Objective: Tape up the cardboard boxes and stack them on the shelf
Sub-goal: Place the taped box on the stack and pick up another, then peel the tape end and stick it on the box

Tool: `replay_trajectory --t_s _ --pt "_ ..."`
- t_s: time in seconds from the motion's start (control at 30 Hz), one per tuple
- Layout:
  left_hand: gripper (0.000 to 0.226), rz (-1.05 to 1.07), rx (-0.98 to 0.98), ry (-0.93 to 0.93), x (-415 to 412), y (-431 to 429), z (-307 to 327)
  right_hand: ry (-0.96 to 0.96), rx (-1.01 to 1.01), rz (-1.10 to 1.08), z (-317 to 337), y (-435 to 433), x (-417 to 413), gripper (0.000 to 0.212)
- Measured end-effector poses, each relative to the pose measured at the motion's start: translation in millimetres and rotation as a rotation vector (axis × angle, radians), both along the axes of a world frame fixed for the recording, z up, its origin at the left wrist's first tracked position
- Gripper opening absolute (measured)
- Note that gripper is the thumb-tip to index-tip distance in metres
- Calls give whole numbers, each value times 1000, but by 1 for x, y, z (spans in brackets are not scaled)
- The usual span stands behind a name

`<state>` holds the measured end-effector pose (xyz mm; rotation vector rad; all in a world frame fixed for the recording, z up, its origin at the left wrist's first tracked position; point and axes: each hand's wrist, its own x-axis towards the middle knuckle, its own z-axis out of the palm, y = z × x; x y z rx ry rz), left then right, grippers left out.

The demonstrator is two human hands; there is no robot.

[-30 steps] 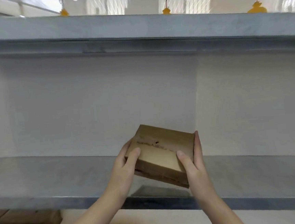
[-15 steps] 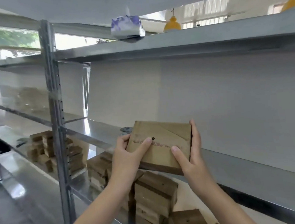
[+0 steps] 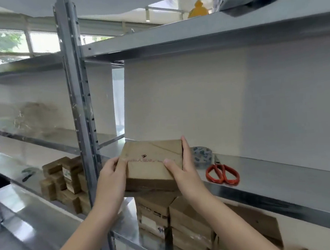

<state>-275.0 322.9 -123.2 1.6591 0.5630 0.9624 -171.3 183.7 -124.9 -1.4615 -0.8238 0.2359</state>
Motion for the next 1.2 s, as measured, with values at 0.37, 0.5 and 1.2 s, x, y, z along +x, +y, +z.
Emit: replay_trajectory --t_s 0.37,0.5,1.2 --pt "30 -133 185 185 124 107 16 87 -62 -144 4 96 124 79" --pt "32 -218 268 222 151 131 23 162 -205 -225 9 110 144 74" --pt "55 -410 1266 195 191 169 15 -825 -1157 -465 7 49 175 35"
